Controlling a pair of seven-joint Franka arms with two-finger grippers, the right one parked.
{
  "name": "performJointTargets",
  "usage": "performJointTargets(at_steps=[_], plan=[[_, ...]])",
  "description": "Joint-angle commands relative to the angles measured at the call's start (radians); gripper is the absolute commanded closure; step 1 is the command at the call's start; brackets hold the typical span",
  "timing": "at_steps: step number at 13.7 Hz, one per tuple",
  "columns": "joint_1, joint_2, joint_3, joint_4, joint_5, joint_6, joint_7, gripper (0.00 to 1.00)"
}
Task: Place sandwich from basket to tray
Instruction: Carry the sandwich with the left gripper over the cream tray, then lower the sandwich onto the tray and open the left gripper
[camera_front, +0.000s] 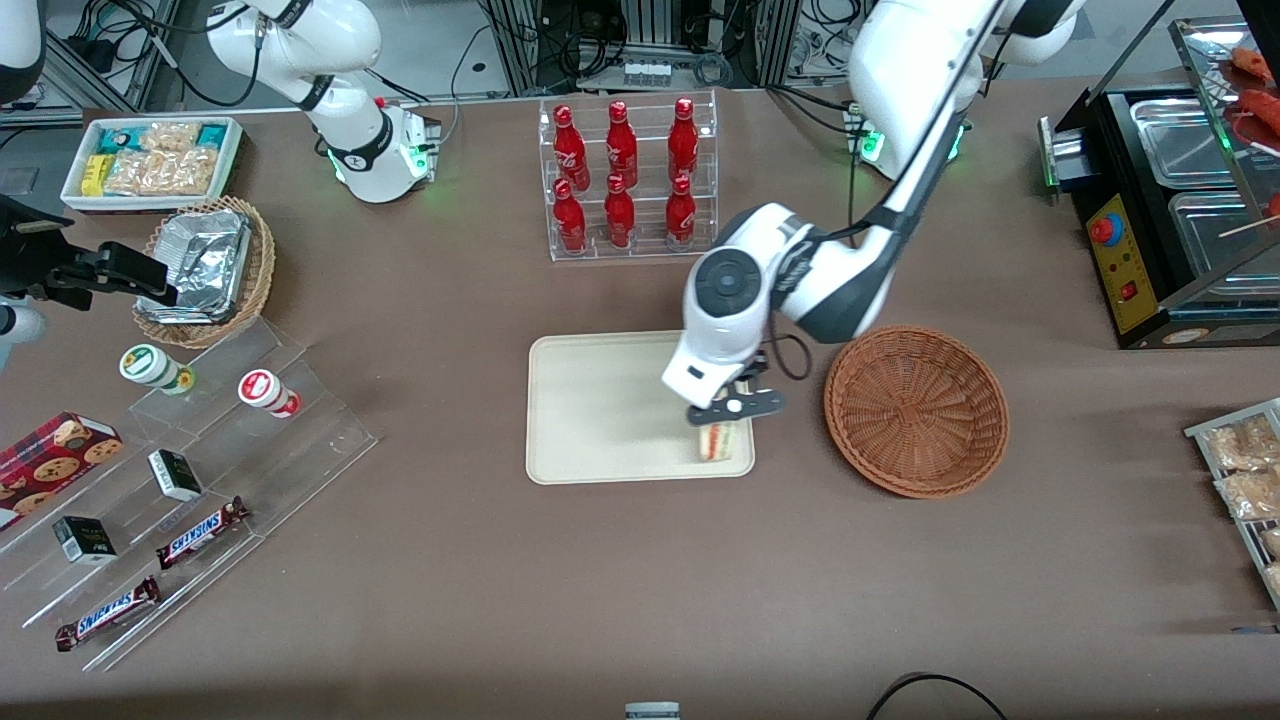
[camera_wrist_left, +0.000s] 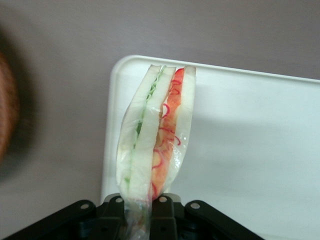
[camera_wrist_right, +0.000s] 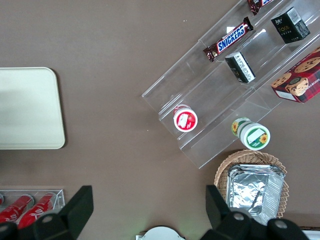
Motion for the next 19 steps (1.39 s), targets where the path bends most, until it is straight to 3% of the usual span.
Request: performJointTargets(at_steps=[1,6,15,16,17,18,19], plan=[[-0.076,0.105,0.015,0.128,0.004,-0.028,-0.111,1.0],[-0.156,0.234,0.018,0.268,0.008,-0.068,-0.21,1.0],[-0.18,0.295,0.023,0.34,0.019,-0.064,-0.25,1.0],[-0.179,0.295,0.021,0.339,0.019,-0.062,-0.244,0.68],[-0.177,0.295,0.023,0.336,0.019,-0.061,-0.238,0.22],[-0.179,0.294,0.023,0.333,0.019,-0.059,-0.239,0.0],[-0.179,0.291,0.023,0.334,0.021,-0.062,-0.239,0.0]])
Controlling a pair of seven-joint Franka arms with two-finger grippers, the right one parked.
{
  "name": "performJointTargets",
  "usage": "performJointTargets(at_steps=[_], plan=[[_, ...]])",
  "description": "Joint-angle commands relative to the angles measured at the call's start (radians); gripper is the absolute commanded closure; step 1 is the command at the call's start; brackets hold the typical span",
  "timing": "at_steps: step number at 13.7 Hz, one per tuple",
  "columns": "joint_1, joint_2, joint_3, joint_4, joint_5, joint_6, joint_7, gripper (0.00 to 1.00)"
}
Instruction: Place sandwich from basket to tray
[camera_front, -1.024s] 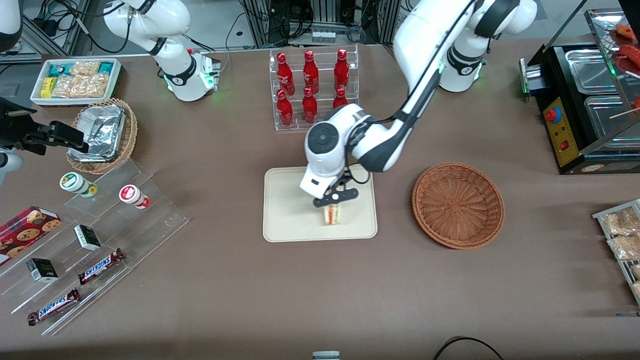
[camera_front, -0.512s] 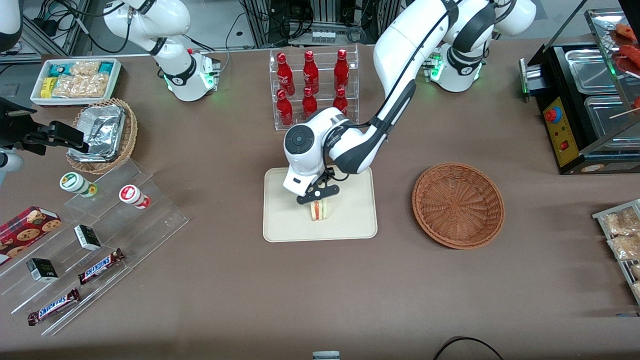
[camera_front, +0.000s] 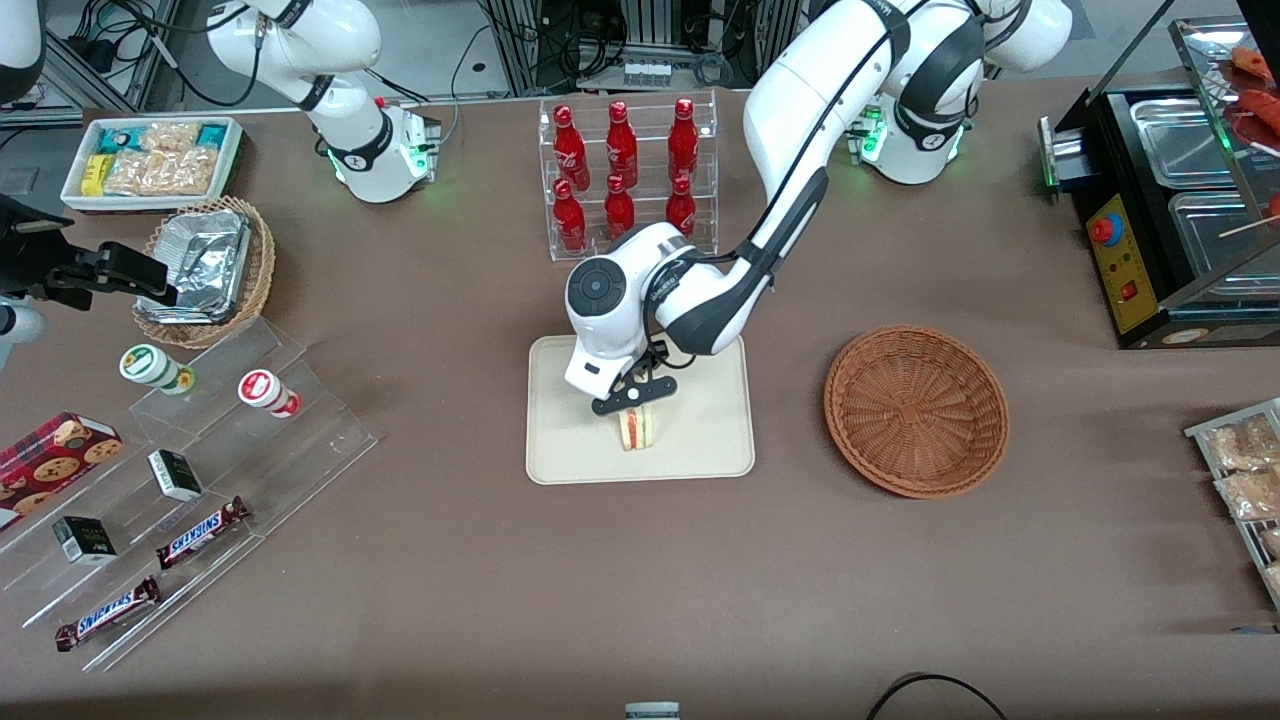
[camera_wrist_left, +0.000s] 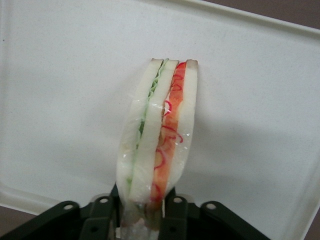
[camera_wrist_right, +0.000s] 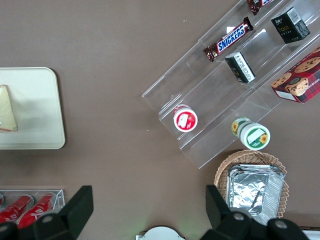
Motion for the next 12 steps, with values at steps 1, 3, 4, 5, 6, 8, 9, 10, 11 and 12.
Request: performJointTargets(at_steps=[1,3,4,5,6,8,9,10,11,12], plan=[[-0.013,0.003,0.012,0.035,0.014,-0.028,-0.01,0.0],[-0.012,-0.033,0.012,0.038,0.014,-0.044,-0.013,0.0],[-0.012,-0.065,0.012,0.04,0.02,-0.075,-0.002,0.0],[-0.003,-0.093,0.012,0.041,0.013,-0.106,0.004,0.0],[0.014,-0.119,0.009,0.043,0.008,-0.132,0.006,0.0],[0.016,-0.171,0.011,0.041,0.01,-0.181,0.035,0.0],[0.019,-0.2,0.012,0.041,0.007,-0.214,0.041,0.0],[0.04,-0.217,0.012,0.041,-0.003,-0.245,0.03,0.0],[0.066,-0.236,0.012,0.04,-0.013,-0.264,0.041,0.0],[0.08,-0.254,0.011,0.032,-0.012,-0.271,0.046,0.0]])
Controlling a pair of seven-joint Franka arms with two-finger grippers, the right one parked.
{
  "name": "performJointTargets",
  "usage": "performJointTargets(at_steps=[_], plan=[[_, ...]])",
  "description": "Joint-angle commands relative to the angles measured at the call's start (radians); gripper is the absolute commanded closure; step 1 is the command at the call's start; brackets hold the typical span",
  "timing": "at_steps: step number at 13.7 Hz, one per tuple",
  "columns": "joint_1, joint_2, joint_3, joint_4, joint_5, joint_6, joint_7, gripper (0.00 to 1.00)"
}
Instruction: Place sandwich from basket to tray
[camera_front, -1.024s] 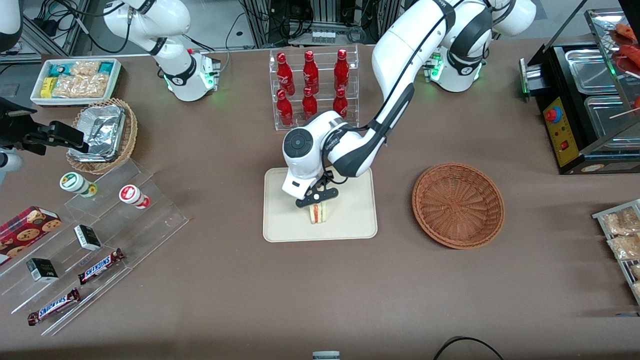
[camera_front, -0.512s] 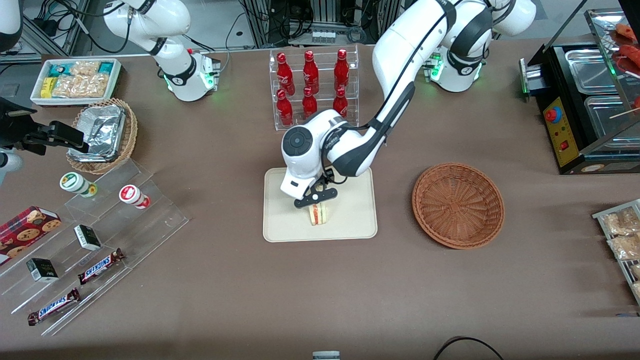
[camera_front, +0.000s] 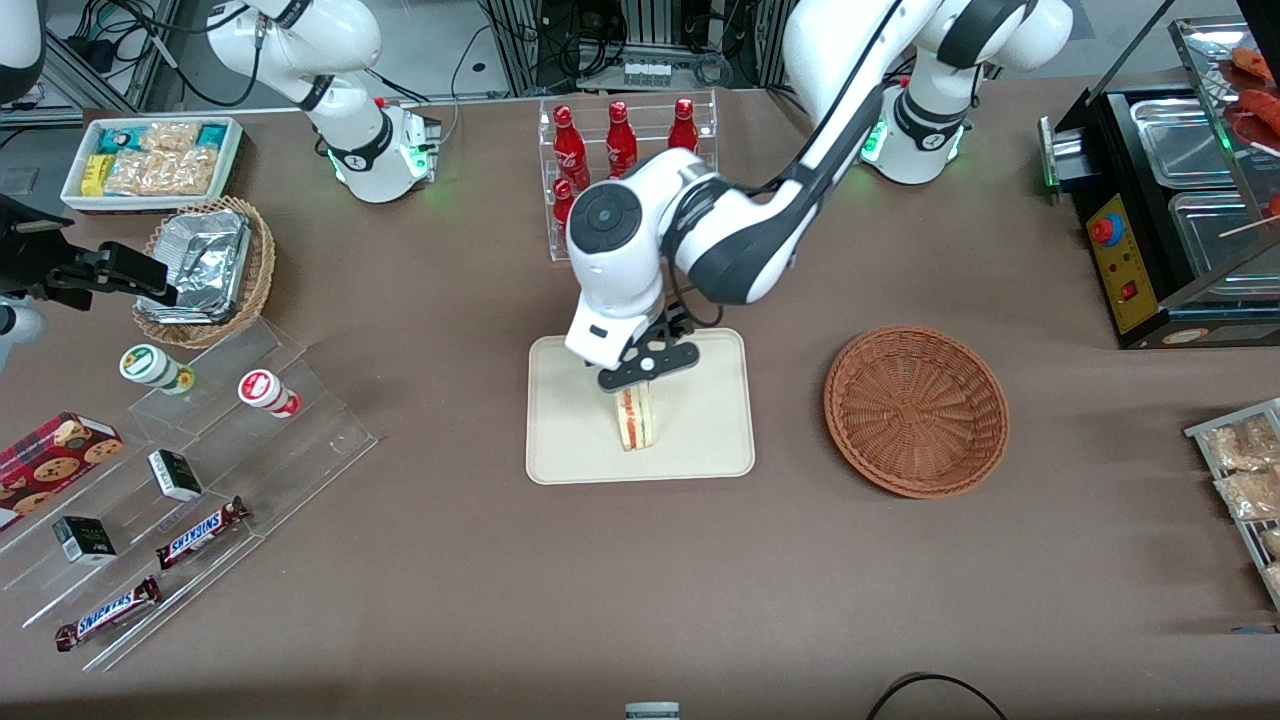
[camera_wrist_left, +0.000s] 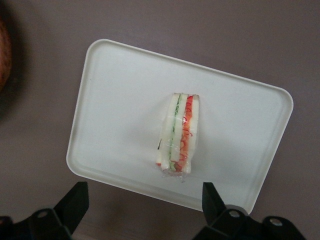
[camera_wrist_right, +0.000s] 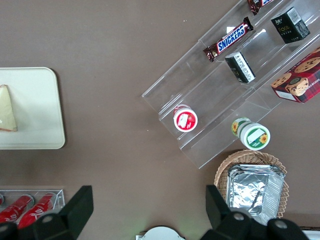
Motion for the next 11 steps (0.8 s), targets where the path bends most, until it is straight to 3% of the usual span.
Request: performJointTargets(at_steps=[1,4,11], plan=[[0.039,-0.053,-0.001,-0.039,-0.011,-0.023,0.025,0.0],[0.088,-0.096,-0.001,-0.103,-0.006,-0.021,0.044,0.0],[0.283,-0.3,-0.003,-0.361,-0.021,-0.014,0.366,0.0]])
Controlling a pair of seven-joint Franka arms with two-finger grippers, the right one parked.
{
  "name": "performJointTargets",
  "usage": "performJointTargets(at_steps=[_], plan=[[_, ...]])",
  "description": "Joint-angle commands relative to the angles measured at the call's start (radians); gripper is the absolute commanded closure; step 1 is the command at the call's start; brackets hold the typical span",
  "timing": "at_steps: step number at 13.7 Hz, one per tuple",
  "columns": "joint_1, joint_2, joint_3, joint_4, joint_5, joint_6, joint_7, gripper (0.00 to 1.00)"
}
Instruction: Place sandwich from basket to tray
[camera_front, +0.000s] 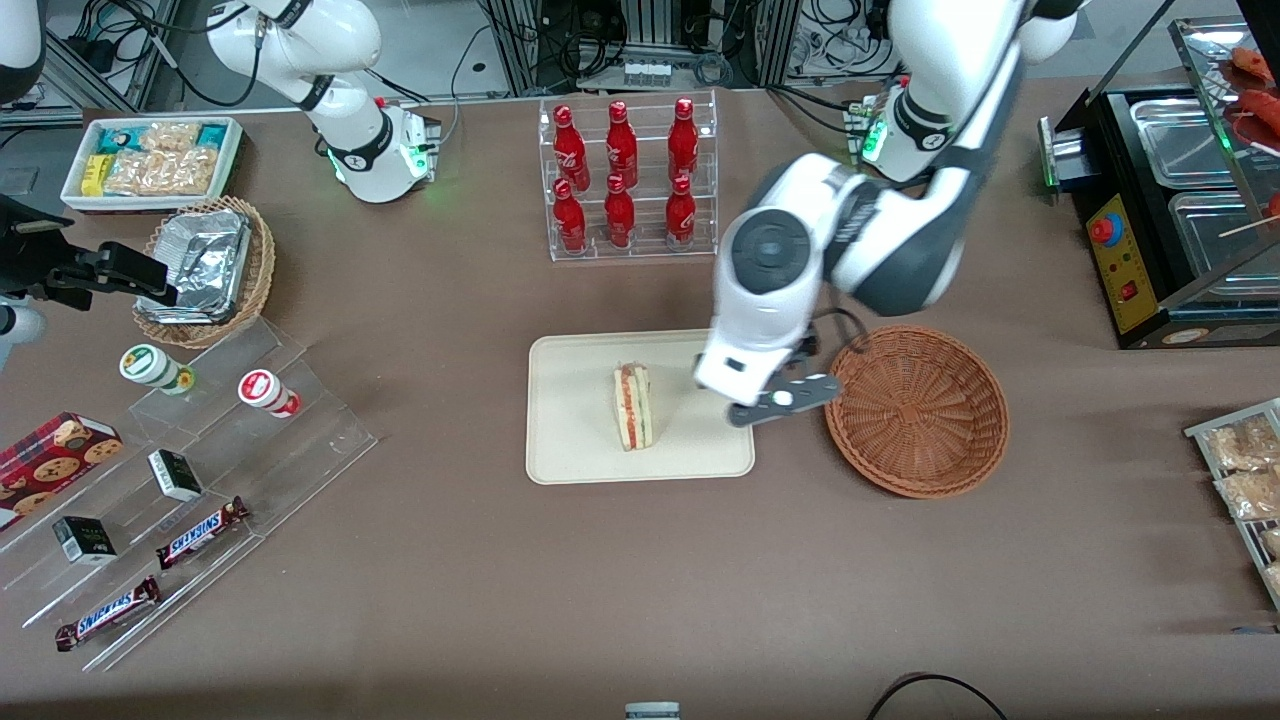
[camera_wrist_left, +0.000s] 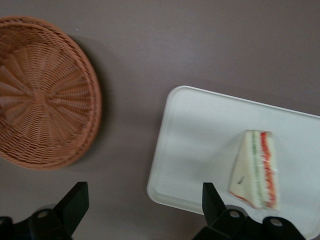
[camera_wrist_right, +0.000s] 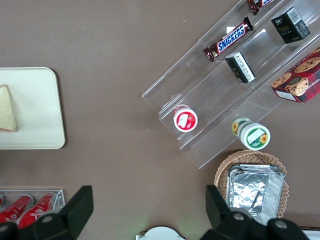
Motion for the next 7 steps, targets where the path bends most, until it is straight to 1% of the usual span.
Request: performJointTargets(at_steps=[1,2,4,5,6,7], plan=[[0.071,-0.1,-0.006,-0.117,-0.019,0.0,0.118,0.0],[0.101,-0.126,-0.006,-0.146,-0.039,0.002,0.165,0.0],[0.161,-0.19,-0.006,-0.202,-0.046,-0.001,0.273,0.0],[0.224,-0.236,-0.018,-0.238,-0.06,-0.003,0.328,0.0],[0.291,-0.266,-0.061,-0.255,-0.097,-0.007,0.407,0.0],[0.341,-0.287,-0.08,-0.257,-0.106,-0.042,0.484,0.0]])
